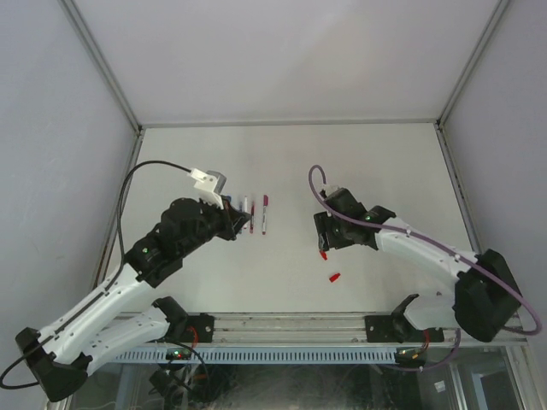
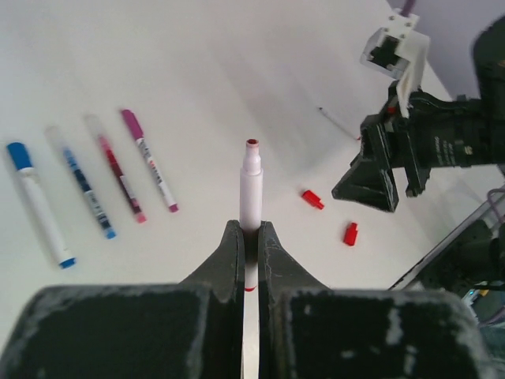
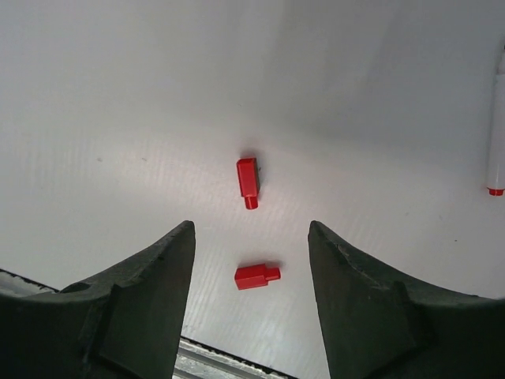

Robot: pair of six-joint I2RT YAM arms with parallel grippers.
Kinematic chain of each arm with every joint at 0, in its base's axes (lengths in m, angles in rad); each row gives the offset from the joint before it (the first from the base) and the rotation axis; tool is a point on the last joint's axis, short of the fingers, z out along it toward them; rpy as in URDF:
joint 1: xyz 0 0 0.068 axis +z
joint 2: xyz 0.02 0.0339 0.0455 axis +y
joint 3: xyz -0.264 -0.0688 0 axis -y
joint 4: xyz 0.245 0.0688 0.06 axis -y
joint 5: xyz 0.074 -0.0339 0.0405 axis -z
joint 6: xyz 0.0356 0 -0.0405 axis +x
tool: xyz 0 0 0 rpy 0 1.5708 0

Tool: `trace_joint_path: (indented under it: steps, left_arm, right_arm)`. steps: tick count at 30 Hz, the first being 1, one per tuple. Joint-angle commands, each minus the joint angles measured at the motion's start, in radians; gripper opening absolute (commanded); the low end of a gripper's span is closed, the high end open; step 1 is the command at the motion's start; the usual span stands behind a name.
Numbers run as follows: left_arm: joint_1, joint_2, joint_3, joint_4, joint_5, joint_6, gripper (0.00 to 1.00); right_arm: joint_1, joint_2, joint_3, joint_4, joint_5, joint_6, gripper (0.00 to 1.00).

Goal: Insert the pens into the pen caps
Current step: Insert the pen cap onto the pen.

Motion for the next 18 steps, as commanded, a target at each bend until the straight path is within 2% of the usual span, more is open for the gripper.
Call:
trace_joint_path:
  steps: [1,6,18]
  left_arm:
    - [0.019,-0.051,0.097,-0.1,-0.017,0.107,0.0]
    - [0.021,-0.064,0.101,-0.139,-0.046,0.133,0.0]
    - [0.022,-0.044,0.089,-0.11,-0.008,0.116,0.0]
  right_arm:
    - [-0.027,0.106,0.068,-0.005,-0.042,-0.05,0.59]
    - [-0.025,0.218,0.099,0.01,-0.08,-0.074,0.58]
    - [-0.015,0.351,0.152,0.007,-0.088,-0.107,0.43]
